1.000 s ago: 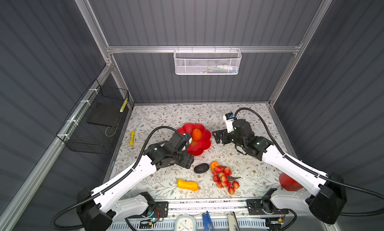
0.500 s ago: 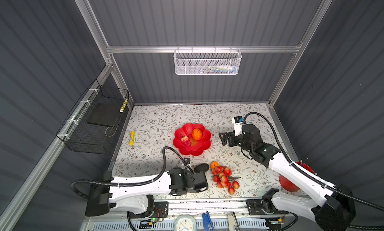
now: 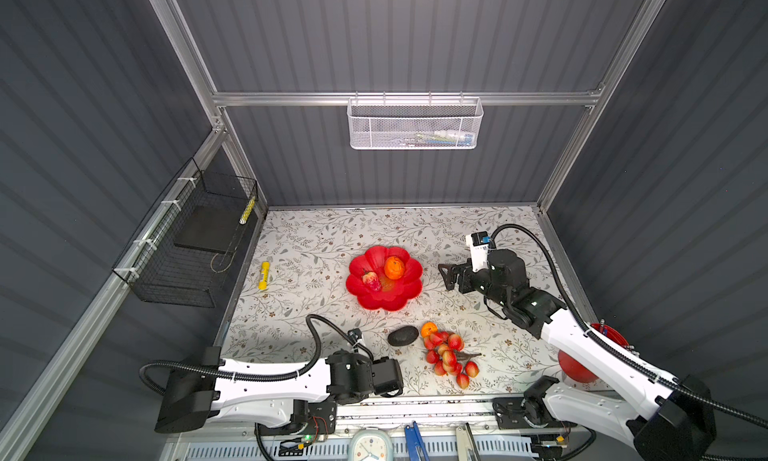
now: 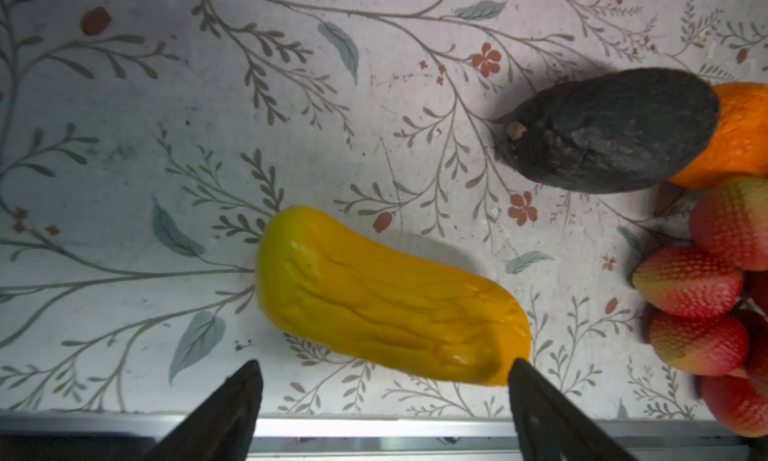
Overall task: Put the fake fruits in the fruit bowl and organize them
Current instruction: 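Release the peach into the bowl while the left gripper reaches for the squash, then grasp the yellow squash with the left gripper and lift it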
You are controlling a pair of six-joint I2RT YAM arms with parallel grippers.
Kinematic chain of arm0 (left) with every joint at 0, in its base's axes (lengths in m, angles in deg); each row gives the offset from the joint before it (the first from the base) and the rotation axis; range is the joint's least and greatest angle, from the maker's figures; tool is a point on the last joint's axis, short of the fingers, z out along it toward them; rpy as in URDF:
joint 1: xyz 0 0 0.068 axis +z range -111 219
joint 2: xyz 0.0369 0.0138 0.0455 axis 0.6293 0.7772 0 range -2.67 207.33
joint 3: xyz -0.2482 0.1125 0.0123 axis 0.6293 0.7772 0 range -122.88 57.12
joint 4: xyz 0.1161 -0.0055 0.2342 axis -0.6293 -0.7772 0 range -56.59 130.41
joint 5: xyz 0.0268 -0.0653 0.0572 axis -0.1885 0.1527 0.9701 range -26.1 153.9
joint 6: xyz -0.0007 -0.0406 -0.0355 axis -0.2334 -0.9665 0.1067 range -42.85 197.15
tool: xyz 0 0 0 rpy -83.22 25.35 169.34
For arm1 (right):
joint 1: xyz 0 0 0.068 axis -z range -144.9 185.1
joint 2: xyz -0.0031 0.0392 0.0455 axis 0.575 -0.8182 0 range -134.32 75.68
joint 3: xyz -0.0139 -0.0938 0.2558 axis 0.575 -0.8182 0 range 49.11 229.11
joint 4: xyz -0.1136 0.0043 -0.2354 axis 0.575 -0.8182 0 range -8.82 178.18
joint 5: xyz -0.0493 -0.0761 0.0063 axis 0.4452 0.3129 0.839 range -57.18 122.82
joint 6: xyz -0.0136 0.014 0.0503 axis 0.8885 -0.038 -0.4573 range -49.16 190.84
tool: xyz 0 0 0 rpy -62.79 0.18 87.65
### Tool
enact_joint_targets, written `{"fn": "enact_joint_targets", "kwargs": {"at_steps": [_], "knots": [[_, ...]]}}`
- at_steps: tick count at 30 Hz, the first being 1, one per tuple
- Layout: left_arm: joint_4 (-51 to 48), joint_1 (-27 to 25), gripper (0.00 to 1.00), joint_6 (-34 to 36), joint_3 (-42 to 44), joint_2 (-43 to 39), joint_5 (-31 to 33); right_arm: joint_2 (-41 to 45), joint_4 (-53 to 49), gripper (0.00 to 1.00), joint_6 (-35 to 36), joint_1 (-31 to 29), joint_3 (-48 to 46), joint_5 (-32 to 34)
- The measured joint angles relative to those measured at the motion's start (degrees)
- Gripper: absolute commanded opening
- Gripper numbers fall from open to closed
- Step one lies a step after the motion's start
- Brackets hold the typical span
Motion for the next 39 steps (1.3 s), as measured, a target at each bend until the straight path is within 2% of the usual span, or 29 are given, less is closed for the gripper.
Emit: {"fn": "enact_joint_targets", "kwargs": {"at_steps": [10, 17, 20, 25, 31, 35, 39], "knots": [[8.63, 1.22, 0.92, -1.46, 3.76, -0.02, 1.49, 0.00, 0.37, 0.99, 0.02, 0.04, -0.09, -0.17], [11.96, 6.19, 0.89, -0.37, 5.16, 1.51, 0.66, 0.00, 0.37, 0.99, 0.26, 0.28, -0.70, -0.42], [13.92, 8.41, 0.81, 1.18, 5.16, 3.61, -0.07, 0.00, 0.37, 0.99, 0.42, 0.28, -0.74, -0.66], [15.15, 9.84, 0.57, 4.22, 4.70, 5.46, -0.55, 0.00, 0.42, 0.99, 0.44, 0.33, -0.81, -0.98], [14.45, 9.84, 0.34, 6.82, 4.02, 4.61, -0.09, -0.04, 0.61, 0.99, 0.39, 0.37, -1.07, -1.46], [8.76, 9.90, 0.28, 10.32, 0.35, 0.04, 2.56, -0.07, 0.83, 0.99, 0.35, 0.50, -1.07, -1.73], [1.16, 11.80, 0.28, 17.33, -8.37, -7.48, 6.73, -0.09, 0.81, 0.99, 0.04, 0.85, -1.07, -1.92]]}}
